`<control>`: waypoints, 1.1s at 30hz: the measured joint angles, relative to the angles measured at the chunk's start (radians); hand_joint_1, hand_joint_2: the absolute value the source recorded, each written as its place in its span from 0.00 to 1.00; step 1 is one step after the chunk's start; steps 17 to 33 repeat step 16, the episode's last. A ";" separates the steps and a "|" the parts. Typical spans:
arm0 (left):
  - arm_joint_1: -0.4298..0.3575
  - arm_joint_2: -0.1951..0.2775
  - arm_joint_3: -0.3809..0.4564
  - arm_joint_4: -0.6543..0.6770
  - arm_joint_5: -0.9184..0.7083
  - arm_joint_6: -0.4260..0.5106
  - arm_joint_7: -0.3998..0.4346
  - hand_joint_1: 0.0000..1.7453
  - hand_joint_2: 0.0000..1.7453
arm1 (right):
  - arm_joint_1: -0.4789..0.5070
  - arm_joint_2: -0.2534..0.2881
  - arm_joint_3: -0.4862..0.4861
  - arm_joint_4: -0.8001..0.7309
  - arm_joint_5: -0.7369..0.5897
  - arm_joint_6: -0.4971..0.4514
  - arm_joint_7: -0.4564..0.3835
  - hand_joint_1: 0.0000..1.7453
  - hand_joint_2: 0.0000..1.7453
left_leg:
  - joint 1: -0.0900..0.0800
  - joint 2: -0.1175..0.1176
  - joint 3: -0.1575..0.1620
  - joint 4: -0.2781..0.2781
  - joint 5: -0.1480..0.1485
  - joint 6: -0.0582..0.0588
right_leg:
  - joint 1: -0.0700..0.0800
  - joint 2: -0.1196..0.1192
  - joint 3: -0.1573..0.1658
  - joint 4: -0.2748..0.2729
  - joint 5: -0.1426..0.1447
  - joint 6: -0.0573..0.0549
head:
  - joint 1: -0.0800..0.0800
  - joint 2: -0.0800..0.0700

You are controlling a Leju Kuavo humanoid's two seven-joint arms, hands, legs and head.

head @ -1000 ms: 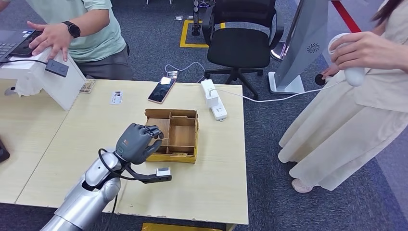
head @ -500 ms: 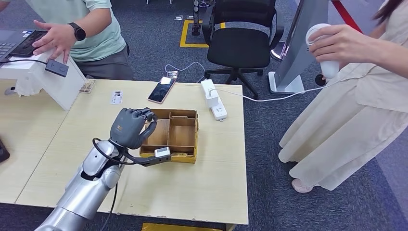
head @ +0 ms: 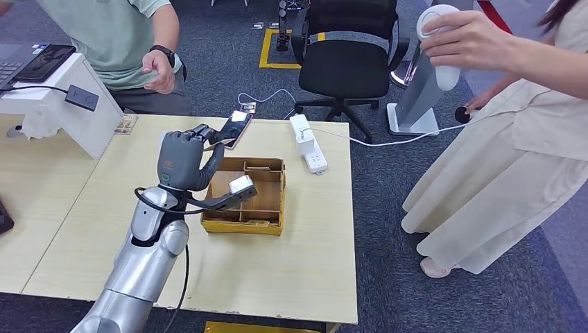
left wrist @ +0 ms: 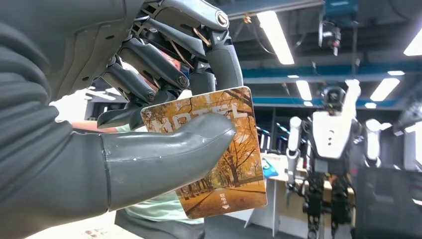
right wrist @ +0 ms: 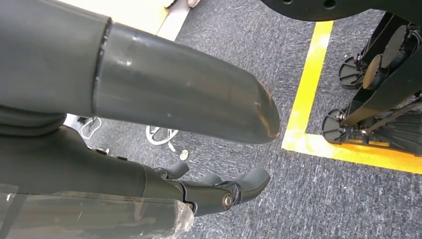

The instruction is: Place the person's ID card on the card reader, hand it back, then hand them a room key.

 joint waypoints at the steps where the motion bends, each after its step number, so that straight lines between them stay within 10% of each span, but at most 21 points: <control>1: -0.003 -0.009 0.008 -0.002 -0.002 0.003 0.003 1.00 1.00 | 0.000 0.000 0.000 0.000 0.000 0.000 0.000 0.00 0.00 | 0.000 0.000 0.000 0.000 0.000 0.000 | 0.000 0.000 0.000 0.000 0.000 0.000 | 0.000 0.000; 33: -0.053 -0.088 0.114 -0.017 -0.029 0.052 0.022 1.00 1.00 | 0.000 0.000 0.006 0.000 0.000 -0.001 0.005 0.00 0.00 | 0.000 0.000 0.000 0.000 0.000 0.000 | 0.000 0.000 0.000 0.000 0.000 0.000 | 0.000 0.000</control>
